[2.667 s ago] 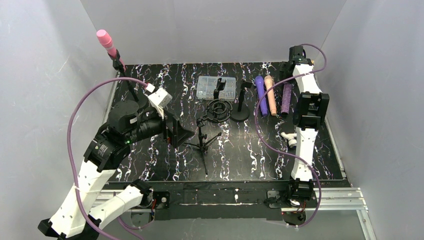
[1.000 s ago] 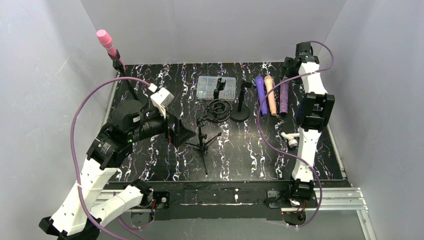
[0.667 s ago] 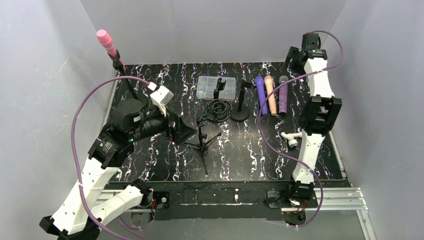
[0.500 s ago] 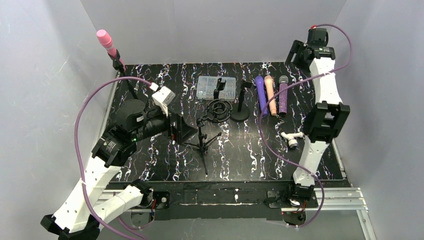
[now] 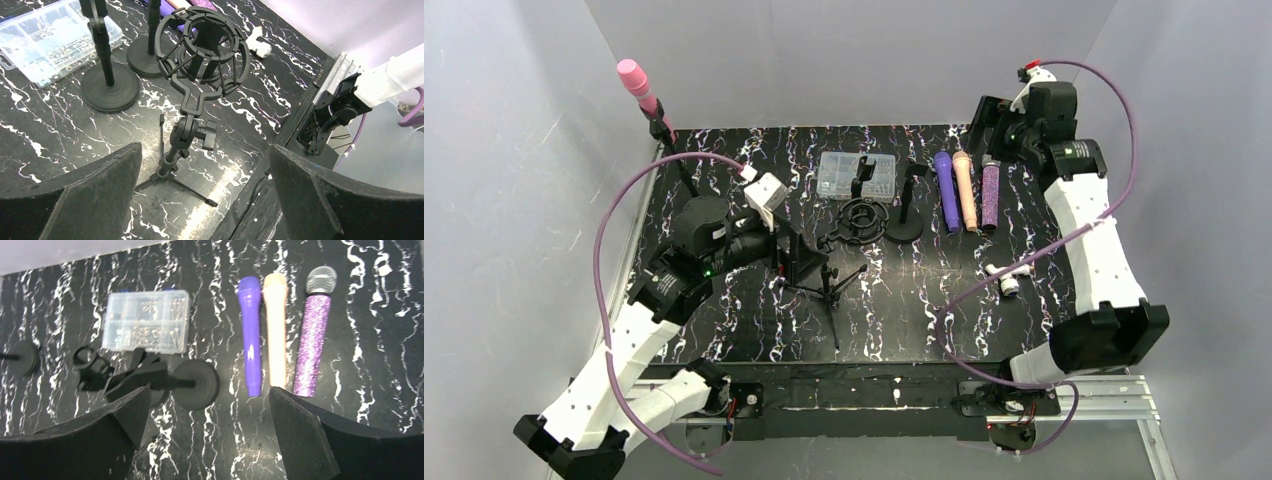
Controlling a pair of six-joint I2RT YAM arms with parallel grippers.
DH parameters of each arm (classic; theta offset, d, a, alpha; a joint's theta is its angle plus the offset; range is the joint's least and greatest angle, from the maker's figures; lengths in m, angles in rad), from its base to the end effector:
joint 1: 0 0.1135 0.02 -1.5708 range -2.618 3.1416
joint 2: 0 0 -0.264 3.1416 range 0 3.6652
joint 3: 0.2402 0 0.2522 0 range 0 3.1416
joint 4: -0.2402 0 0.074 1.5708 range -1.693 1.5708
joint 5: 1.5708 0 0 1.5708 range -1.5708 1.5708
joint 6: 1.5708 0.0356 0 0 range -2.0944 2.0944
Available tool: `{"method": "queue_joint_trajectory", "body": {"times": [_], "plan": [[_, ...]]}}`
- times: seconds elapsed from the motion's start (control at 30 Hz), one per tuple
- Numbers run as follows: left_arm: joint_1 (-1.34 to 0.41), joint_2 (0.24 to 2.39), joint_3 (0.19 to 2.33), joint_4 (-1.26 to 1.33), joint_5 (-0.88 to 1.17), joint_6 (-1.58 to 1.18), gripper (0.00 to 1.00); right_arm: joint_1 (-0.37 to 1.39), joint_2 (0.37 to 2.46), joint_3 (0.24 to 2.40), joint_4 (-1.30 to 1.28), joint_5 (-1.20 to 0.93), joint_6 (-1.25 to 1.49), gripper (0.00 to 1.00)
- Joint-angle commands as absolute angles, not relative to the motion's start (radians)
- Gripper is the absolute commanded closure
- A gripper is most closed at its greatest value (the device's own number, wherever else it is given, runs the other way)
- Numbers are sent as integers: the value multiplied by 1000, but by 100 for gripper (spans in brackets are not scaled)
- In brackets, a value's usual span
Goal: Remove the microphone from the stand
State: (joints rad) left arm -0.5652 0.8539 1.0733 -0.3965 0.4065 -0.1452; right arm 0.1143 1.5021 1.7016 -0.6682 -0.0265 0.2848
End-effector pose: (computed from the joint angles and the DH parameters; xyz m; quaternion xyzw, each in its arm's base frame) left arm 0.1424 -0.1070 0.4056 0.2833 0.7076 -0.3637 0.5355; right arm 0.3256 0.0383 0.4347 0.0656 0.8494 0.1148 0.5109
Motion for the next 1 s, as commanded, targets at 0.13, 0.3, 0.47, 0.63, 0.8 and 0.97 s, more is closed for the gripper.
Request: {"method": "queue_joint_trajectory", "body": {"times": [0.13,0.3,0.47,0.63,0.8,0.97], "plan": [[-575,929,1074,-323,454,-70,2,203,1312,1564,-568,-62,339,2],[-591,1002,1100,-307,439,-43,7,219,1273,1545,-572,-70,344,2],[-608,1061,1128,-312,418,-19,21,219,1263,1534,-565,-73,345,2],[-616,1096,1145,-331,408,-6,38,222,1267,1538,-558,-82,348,2],[-622,1107,1150,-335,400,-5,60,225,1272,1542,-554,-87,350,2],[-626,1123,1188,-390,385,28,93,228,1273,1546,-554,-84,348,2]]}}
